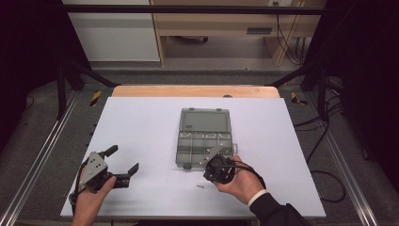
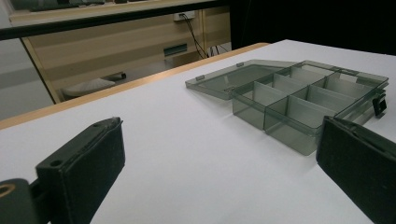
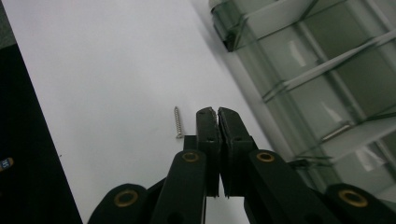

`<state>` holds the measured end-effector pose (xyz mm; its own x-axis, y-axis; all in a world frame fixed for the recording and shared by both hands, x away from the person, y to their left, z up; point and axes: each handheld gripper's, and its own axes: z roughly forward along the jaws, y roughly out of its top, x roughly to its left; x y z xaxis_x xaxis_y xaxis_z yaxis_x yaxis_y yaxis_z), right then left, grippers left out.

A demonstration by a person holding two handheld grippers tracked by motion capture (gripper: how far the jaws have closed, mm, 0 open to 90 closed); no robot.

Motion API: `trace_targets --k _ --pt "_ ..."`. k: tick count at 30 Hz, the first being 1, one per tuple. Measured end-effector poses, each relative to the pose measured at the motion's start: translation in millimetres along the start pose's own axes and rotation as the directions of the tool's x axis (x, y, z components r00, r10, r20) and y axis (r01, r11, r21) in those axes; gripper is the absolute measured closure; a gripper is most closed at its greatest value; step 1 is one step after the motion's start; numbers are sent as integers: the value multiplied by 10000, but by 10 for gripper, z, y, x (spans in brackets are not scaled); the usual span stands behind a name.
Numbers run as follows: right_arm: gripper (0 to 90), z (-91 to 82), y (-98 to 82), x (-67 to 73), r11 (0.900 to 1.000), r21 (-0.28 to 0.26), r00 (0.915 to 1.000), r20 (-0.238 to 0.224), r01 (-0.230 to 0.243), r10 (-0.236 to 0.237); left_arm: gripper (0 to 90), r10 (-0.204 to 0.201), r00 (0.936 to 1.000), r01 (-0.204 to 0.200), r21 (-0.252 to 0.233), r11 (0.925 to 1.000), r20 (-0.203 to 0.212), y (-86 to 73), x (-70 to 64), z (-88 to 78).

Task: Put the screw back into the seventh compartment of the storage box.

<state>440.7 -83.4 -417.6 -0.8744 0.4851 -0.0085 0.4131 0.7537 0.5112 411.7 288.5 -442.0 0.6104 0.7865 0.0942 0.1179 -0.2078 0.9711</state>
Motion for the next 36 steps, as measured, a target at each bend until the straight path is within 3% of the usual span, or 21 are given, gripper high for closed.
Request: trace_targets --k 7,12,25,36 --pt "876 -177 92 -179 9995 -267 9987 479 -156 168 10 -9 10000 9 15 10000 0 -1 -1 -1" --pt "876 -210 149 -284 9995 -244 9973 695 -205 221 9 -5 10000 5 25 10000 -1 -2 0 1" --pt "876 -114 218 -462 9992 148 9950 931 -372 356 9 -6 10000 6 46 10000 -5 -4 4 2" --pt "876 -21 267 -525 9977 515 9952 896 -438 390 9 19 10000 -19 82 10000 39 -4 -1 7"
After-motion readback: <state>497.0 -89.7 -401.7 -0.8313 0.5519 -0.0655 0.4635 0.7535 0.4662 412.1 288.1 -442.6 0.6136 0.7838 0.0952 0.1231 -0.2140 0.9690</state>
